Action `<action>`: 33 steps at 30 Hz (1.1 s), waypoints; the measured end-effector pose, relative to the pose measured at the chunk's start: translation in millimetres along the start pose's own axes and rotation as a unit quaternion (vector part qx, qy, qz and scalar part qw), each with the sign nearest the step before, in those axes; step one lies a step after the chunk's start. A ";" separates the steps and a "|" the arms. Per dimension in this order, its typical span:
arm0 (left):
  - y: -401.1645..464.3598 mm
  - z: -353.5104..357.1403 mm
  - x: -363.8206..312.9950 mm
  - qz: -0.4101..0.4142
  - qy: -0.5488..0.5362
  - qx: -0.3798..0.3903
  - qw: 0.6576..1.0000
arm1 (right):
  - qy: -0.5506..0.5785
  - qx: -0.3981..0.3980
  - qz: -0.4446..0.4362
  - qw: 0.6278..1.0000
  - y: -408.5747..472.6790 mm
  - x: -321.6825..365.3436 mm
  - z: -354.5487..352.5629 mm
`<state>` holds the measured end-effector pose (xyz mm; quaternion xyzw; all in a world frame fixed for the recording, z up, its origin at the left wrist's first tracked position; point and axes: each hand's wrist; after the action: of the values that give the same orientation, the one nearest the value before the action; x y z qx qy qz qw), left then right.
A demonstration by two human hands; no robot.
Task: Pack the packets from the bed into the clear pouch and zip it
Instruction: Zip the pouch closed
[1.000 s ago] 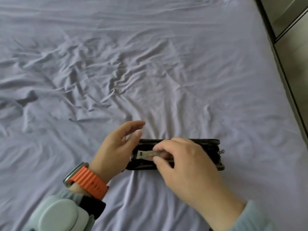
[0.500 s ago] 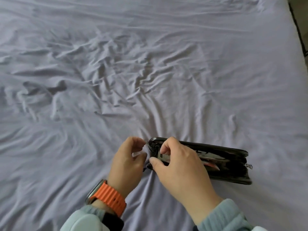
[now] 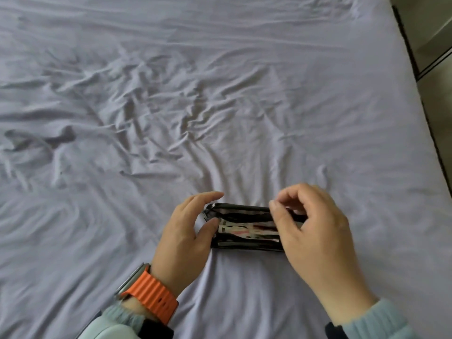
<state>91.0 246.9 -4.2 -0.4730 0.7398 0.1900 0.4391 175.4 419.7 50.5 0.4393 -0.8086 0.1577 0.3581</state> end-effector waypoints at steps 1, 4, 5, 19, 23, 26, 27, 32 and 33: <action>0.6 1.7 -2.2 0.000 0.002 0.002 1.000 | -0.015 -0.028 0.027 0.999 2.3 -13.3 -13.0; 0.2 4.0 -0.9 -0.022 -0.010 0.003 1.000 | -0.058 -0.040 0.169 0.983 4.5 -62.4 -41.9; 0.2 5.4 -1.2 -0.029 -0.015 0.004 0.999 | -0.069 -0.019 0.216 0.974 3.0 -78.1 -48.8; -2.9 12.6 -8.2 -0.057 -0.064 -0.010 0.996 | 0.031 0.143 0.287 0.947 -21.2 -118.7 -51.6; -6.9 16.2 -10.9 -0.052 -0.047 -0.027 0.997 | -0.040 0.115 0.180 0.976 -19.6 -110.3 -57.1; -9.7 21.4 -7.2 -0.062 -0.058 -0.046 0.995 | -0.089 0.095 0.102 0.986 -17.1 -92.9 -61.3; -10.9 22.3 -5.6 -0.065 -0.060 -0.052 0.995 | -0.110 0.097 0.092 0.985 -16.3 -86.8 -62.3; -18.1 22.9 -12.5 -0.034 -0.021 -0.061 0.997 | -0.234 0.157 0.092 0.955 -13.0 -50.9 -55.2; -18.5 24.8 -16.3 -0.020 -0.013 -0.063 0.998 | -0.238 0.165 0.091 0.953 -13.1 -41.7 -50.7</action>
<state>121.4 264.0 -1.7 -0.5117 0.7112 0.2338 0.4214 223.5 466.1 55.0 0.4416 -0.8696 0.2121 0.0618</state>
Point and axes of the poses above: each hand's wrist, its own y-axis towards the middle knuckle, its own z-axis out of the palm, x = y × z, and after that the axes turned 3 degrees about y, right-handed
